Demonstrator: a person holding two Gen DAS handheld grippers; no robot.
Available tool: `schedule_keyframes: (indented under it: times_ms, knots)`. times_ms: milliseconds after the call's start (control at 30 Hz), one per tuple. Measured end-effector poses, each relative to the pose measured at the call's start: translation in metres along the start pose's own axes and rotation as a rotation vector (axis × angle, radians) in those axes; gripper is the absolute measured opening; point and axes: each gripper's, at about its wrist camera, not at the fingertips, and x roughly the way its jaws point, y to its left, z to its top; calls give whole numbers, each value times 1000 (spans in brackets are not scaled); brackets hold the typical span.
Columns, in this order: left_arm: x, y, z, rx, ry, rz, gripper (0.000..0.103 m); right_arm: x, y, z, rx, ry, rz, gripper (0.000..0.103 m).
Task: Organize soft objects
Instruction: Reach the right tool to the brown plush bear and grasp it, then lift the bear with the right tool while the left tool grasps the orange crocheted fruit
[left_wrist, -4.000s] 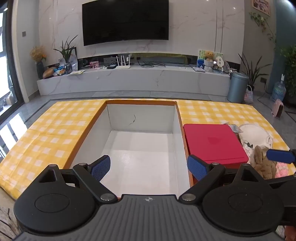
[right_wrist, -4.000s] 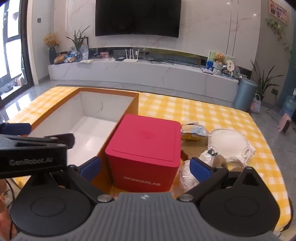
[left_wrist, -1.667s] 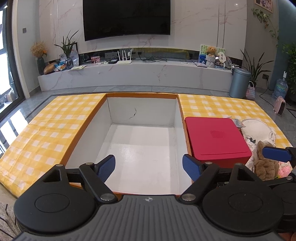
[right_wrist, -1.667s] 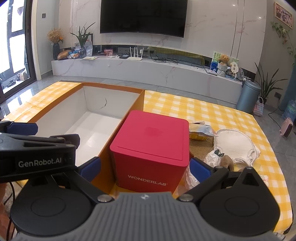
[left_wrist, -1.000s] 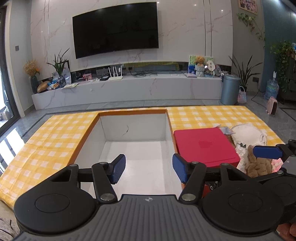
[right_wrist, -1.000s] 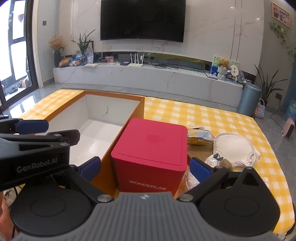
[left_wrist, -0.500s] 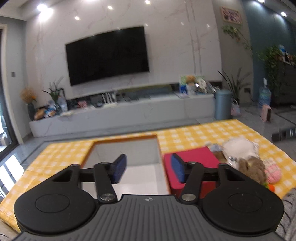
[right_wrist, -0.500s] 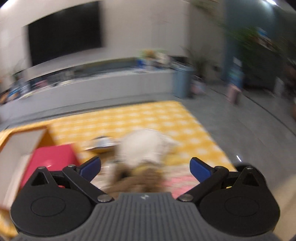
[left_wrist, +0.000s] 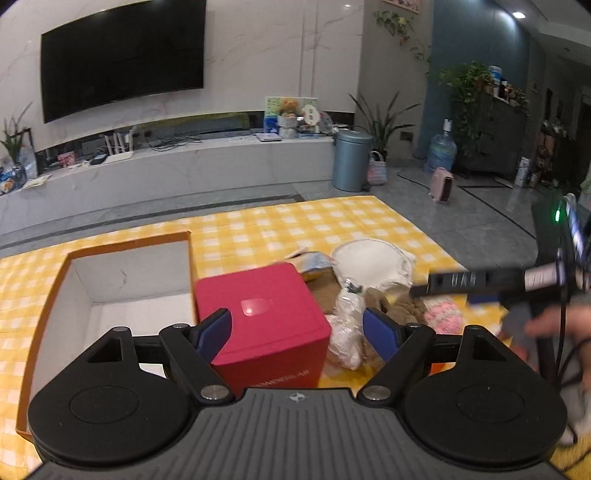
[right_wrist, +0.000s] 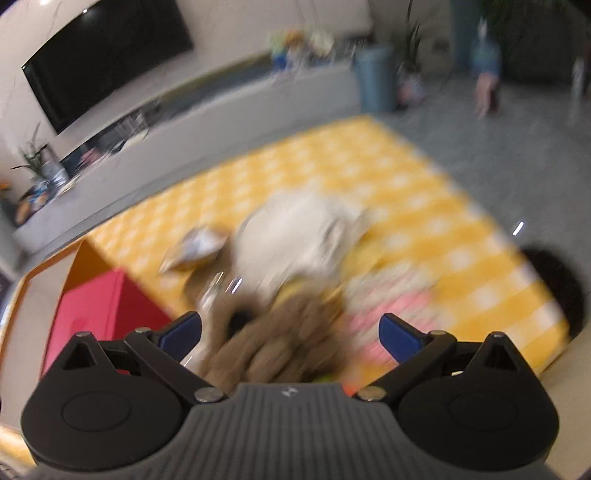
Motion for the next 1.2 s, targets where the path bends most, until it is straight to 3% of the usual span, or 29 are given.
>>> schedule_keyframes:
  times_ms: [167,267,567,867,933,1000,1200]
  knots:
    - [4,1,-5,-15,16,52,95,39,-20,-9,253,120,182,100]
    - [5,3,-11,-20,38,49,95,55,-19,-12,261,170,132,99]
    - [16,6,-22,3,75,109,95,62,-16,-12,324,132,134,98]
    - [28,10,-29,2,130,144,95,66,-7,-17,232,90,62,78]
    - [26,10,-29,12,131,146,95,62,-5,-17,204,70,58,57]
    - [24,11,-28,16,127,151,95,54,-8,-16,202,61,103,51]
    - [19,14,-24,11,116,152,95,24,-15,-14,207,11,224,51]
